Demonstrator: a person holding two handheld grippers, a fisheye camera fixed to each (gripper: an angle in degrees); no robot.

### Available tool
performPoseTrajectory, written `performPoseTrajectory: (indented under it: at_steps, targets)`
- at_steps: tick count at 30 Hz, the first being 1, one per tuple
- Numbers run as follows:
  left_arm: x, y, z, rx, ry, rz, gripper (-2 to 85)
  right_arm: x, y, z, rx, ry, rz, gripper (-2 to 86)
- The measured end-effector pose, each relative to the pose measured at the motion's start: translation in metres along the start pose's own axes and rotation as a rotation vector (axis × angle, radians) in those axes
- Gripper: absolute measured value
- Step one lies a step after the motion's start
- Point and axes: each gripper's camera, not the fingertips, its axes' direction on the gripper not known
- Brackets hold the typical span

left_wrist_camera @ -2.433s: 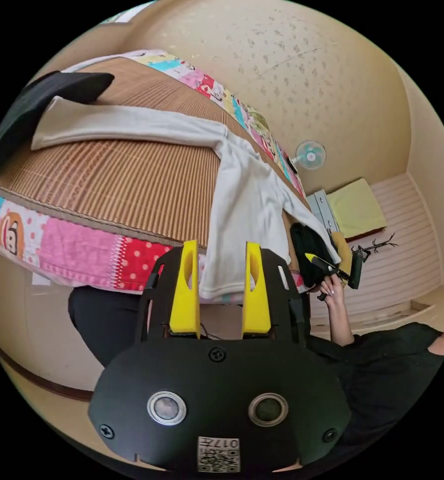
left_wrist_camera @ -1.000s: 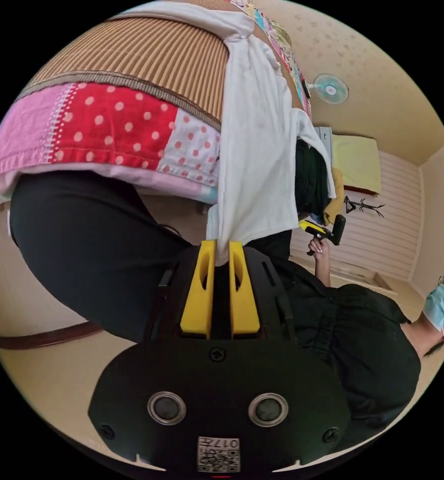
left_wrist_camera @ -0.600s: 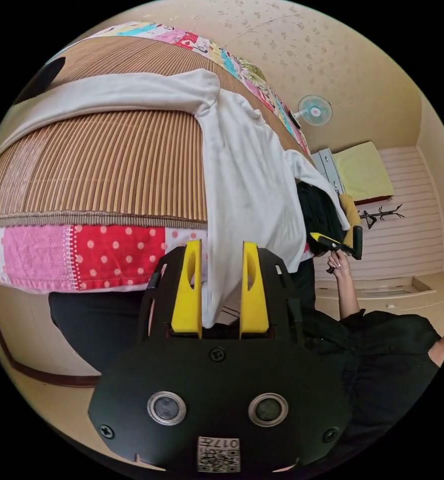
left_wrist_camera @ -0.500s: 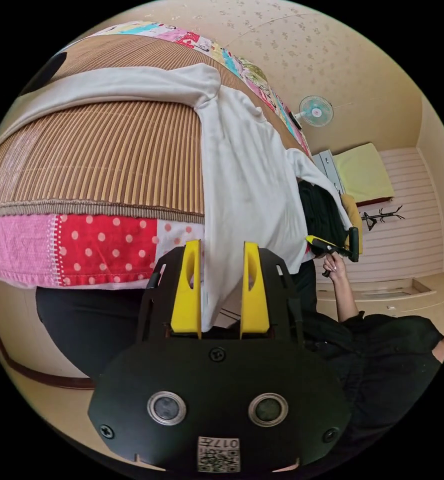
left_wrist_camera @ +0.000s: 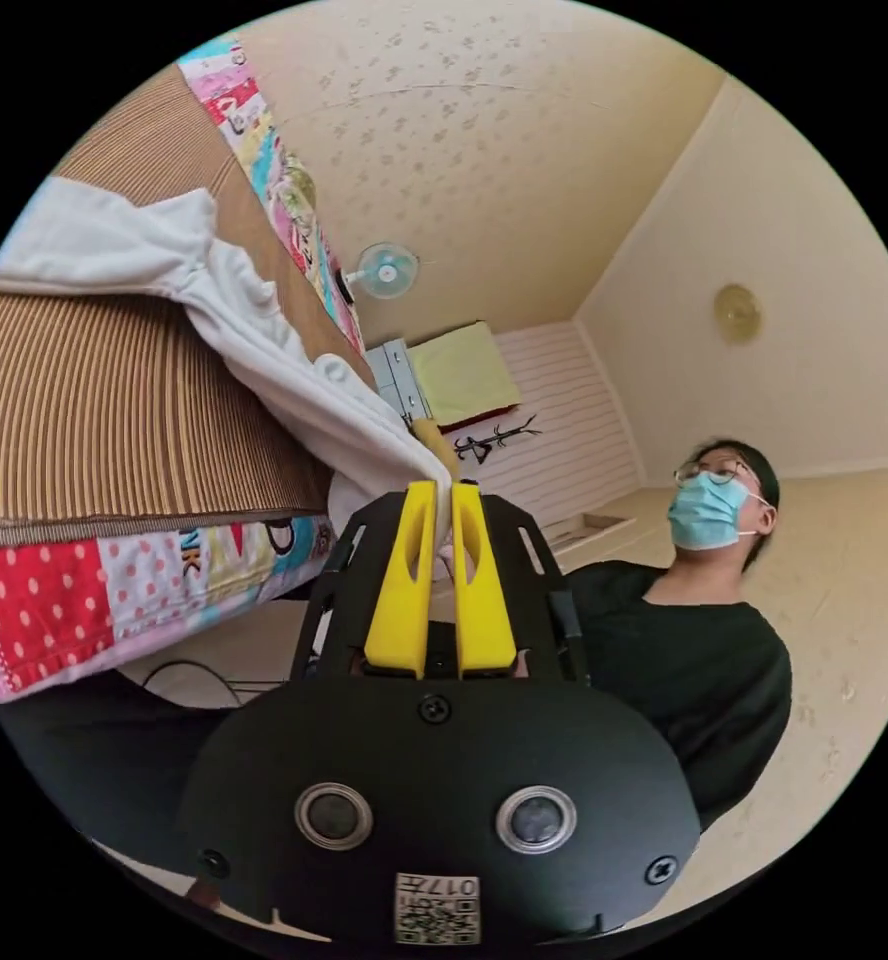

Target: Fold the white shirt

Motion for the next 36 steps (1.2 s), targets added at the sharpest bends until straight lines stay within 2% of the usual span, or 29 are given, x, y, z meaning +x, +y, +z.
performPoseTrajectory:
  at_steps: [2,3,4,7,10,13,15,18,25,27,30,32,34,36]
  targets:
    - [-0.031,0.009,-0.004,-0.097,-0.318,-0.185,2.9,0.014,0.006,0.014,-0.129,0.363,0.069,1.7]
    - [-0.043,0.014,-0.003,-0.135,-0.408,-0.260,2.9,0.022,0.008,0.025,-0.203,0.464,0.101,1.7]
    - [-0.065,0.024,0.005,-0.214,-0.515,-0.364,2.9,0.038,0.014,0.050,-0.355,0.565,0.143,1.6]
    - [-0.088,0.046,0.035,-0.299,-0.549,-0.415,2.7,0.046,0.030,0.101,-0.509,0.562,0.112,1.5]
    - [-0.084,0.060,0.056,-0.387,-0.663,-0.375,2.5,0.039,0.046,0.138,-0.648,0.715,0.012,1.5]
    - [-0.082,0.071,0.064,-0.455,-0.722,-0.369,2.6,0.041,0.063,0.157,-0.744,0.746,-0.006,1.5]
    - [-0.095,0.078,0.064,-0.486,-0.783,-0.445,2.7,0.054,0.075,0.163,-0.769,0.728,0.046,1.5]
    - [-0.101,0.075,0.062,-0.465,-0.758,-0.482,3.0,0.073,0.092,0.168,-0.752,0.713,0.124,1.5]
    - [-0.080,0.060,0.070,-0.495,-0.856,-0.407,4.4,0.058,0.106,0.190,-0.831,0.843,0.011,1.0]
    - [-0.065,0.051,0.049,-0.442,-0.892,-0.403,5.3,0.055,0.104,0.185,-0.882,0.884,0.003,0.8]
    - [-0.039,0.029,-0.021,-0.164,-0.861,-0.425,6.2,0.037,0.094,0.168,-0.842,0.932,-0.064,0.5]
    - [-0.033,0.015,-0.085,0.150,-0.704,-0.412,6.2,0.030,0.082,0.153,-0.756,0.884,-0.060,0.3]
    - [-0.047,0.005,-0.127,0.306,-0.520,-0.381,4.2,0.030,0.072,0.147,-0.700,0.830,-0.056,0.3]
    - [-0.068,-0.003,-0.164,0.374,-0.506,-0.440,1.0,0.028,0.060,0.147,-0.660,0.828,-0.067,0.3]
